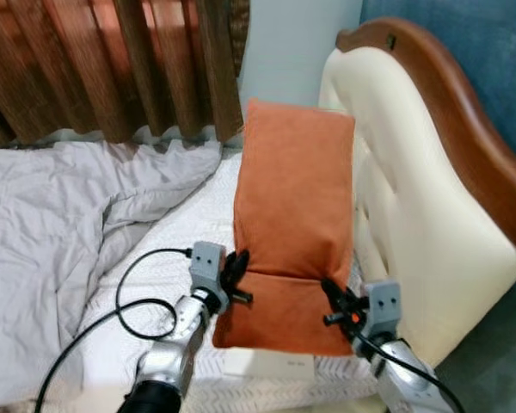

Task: Clean up the room

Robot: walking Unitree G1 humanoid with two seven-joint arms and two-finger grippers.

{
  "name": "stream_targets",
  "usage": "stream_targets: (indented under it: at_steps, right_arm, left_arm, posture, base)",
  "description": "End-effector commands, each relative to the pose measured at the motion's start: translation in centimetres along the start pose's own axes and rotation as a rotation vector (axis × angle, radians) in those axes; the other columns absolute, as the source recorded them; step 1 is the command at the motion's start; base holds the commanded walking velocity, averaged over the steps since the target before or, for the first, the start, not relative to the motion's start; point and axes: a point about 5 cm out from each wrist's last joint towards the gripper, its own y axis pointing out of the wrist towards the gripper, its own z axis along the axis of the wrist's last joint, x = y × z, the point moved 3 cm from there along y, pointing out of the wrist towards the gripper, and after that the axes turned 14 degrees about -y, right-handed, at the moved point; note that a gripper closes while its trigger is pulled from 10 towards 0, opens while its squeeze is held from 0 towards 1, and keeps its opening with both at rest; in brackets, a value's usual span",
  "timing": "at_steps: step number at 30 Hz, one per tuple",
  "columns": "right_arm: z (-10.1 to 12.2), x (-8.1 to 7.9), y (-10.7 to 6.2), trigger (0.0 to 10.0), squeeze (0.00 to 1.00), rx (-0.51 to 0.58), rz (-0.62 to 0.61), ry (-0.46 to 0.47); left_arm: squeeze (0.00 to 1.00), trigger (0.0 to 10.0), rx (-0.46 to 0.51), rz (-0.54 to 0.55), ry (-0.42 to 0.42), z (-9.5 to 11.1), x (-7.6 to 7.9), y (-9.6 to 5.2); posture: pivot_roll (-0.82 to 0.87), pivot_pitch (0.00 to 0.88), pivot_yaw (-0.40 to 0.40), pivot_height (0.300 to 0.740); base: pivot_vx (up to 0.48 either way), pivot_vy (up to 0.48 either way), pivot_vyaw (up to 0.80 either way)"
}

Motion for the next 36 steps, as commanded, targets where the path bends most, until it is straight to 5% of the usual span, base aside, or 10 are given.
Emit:
stream_targets:
  at_steps: [1,7,18,26,28,36]
  right_arm:
    - [0.5,1.7,-0.5,10.0,0.00,0.020,-0.063,-0.032]
    - [0.3,1.3,-0.7,10.0,0.00,-0.008,-0.024,-0.054]
    - [0.4,0.9,-1.6,10.0,0.00,-0.021,-0.002,-0.064]
    - [-0.1,-0.4,-1.5,10.0,0.00,-0.042,0.022,-0.098]
    - [-0.1,-0.9,-1.0,10.0,0.00,-0.057,0.021,-0.151]
    - [0.8,2.5,3.5,10.0,0.00,-0.079,-0.095,-0.281]
  left_arm:
    - [0.00,10.0,0.038,0.003,0.014,1.1,0.1,0.4]
    - [0.00,10.0,0.008,0.034,-0.031,0.0,-0.1,0.6]
    - [0.00,10.0,-0.005,0.000,0.001,-0.4,0.6,0.6]
    - [0.00,10.0,-0.034,-0.002,0.004,-0.1,0.3,2.0]
    - [0.00,10.0,-0.035,0.030,-0.030,0.4,-0.2,2.7]
    - [0.00,10.0,-0.017,0.033,-0.021,3.3,1.1,5.5]
  posture:
    - [-0.13,0.000,0.034,0.740]
    - [-0.16,0.087,0.023,0.740]
    - [-0.18,0.119,0.019,0.740]
    - [-0.21,0.187,0.027,0.740]
    - [-0.24,0.263,0.019,0.740]
    - [-0.30,0.466,-0.006,0.740]
  base:
    - [0.345,-0.330,0.00]
    - [0.187,-0.055,0.00]
    - [0.106,-0.138,0.00]
    - [0.048,-0.035,0.00]
    - [0.000,0.000,0.00]
    - [0.000,0.000,0.00]
